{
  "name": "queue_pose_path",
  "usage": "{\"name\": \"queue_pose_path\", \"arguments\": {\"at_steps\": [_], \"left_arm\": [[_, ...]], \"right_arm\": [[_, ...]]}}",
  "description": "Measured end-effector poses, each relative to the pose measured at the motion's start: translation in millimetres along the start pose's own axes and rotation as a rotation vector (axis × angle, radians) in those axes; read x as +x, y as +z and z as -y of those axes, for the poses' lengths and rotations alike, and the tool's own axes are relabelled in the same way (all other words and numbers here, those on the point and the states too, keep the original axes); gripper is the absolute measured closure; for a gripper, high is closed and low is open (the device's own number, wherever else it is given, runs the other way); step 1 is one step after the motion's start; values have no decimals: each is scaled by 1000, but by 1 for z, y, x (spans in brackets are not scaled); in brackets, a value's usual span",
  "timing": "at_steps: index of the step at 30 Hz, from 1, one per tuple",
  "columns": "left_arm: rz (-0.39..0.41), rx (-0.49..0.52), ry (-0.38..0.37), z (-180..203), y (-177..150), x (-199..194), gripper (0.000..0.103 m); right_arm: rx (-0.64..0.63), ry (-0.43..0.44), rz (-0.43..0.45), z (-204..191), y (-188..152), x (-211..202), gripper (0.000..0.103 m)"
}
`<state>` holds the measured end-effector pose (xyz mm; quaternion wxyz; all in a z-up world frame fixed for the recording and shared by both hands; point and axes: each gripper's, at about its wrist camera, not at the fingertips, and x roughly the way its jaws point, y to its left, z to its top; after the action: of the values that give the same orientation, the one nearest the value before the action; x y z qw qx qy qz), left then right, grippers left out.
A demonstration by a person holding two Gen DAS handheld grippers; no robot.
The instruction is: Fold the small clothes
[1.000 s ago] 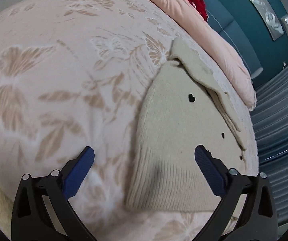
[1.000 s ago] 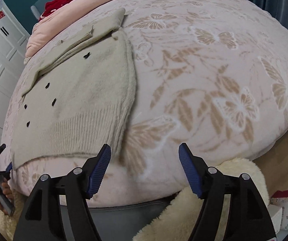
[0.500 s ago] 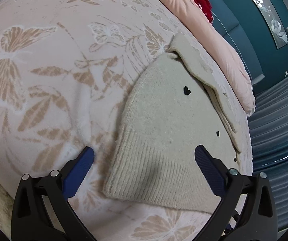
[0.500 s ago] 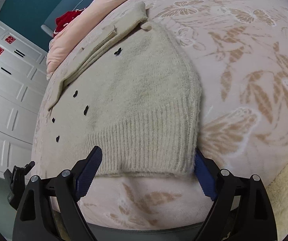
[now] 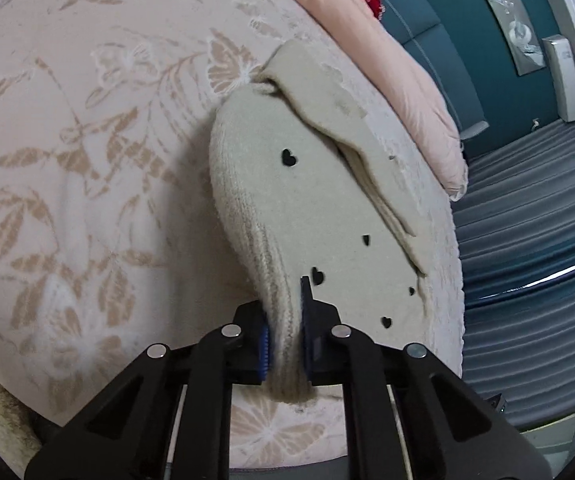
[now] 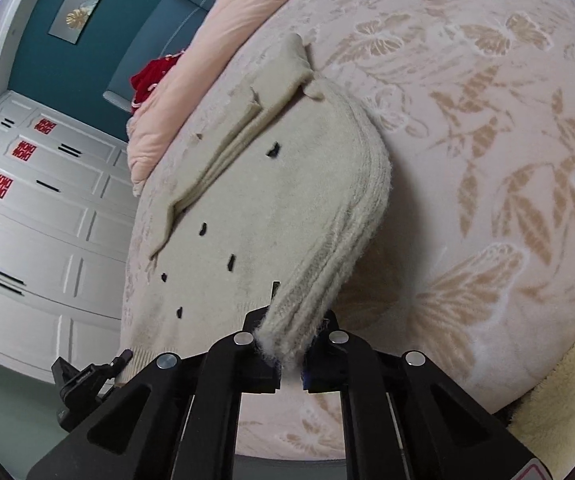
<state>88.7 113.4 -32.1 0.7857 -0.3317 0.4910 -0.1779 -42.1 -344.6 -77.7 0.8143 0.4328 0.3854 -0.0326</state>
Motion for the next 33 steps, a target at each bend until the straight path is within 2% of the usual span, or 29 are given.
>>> {"name": "queue_pose_path", "arguments": {"at_steps": [4,8,13,17,19,21,23,24,25,26,27,28,29,30,31,32,33], "left_arm": [[35,47,-43,18,-6,-36,96],[17,109,-49,24,-22,-67,96],[-62,205,-16,22,-59,-98,96],[-151,322,23,27,-97,-123,99],[-181,360,-9,30,-118,-141,103],[-203,415,-13,33,-136,-148,103],[-206,457,42,33,-146,-142,103],[-223,436,55,30,-146,-135,103],[-234,393,80,25,-142,-127,103],[-233,355,105,21,-136,-122,100],[-223,326,130,17,-128,-119,88],[-194,299,171,13,-121,-121,77],[-156,275,197,10,-113,-123,47],[-112,256,221,7,-107,-125,22],[-62,234,259,4,-100,-126,15],[-32,218,279,1,-94,-123,13],[-38,211,282,-1,-88,-116,13]], "right_arm": [[-89,17,1,-16,-6,-34,97],[-160,8,-44,-17,-21,-65,97],[-391,-73,-203,-25,-57,-94,97],[-507,-60,-368,-27,-92,-111,102],[-554,-61,-416,-31,-114,-123,102],[-583,-66,-420,-33,-130,-125,102],[-538,-118,-369,-25,-133,-116,101],[-512,-162,-347,-20,-130,-110,100],[-494,-205,-338,-16,-127,-104,94],[-483,-228,-333,-12,-119,-99,93],[-463,-241,-314,-8,-110,-98,93],[-430,-235,-286,-4,-101,-103,83],[-401,-230,-256,1,-92,-107,56],[-383,-243,-221,6,-84,-110,40],[-374,-261,-189,10,-79,-112,30],[-367,-267,-180,13,-74,-109,30],[-352,-269,-193,17,-70,-103,30]]}}
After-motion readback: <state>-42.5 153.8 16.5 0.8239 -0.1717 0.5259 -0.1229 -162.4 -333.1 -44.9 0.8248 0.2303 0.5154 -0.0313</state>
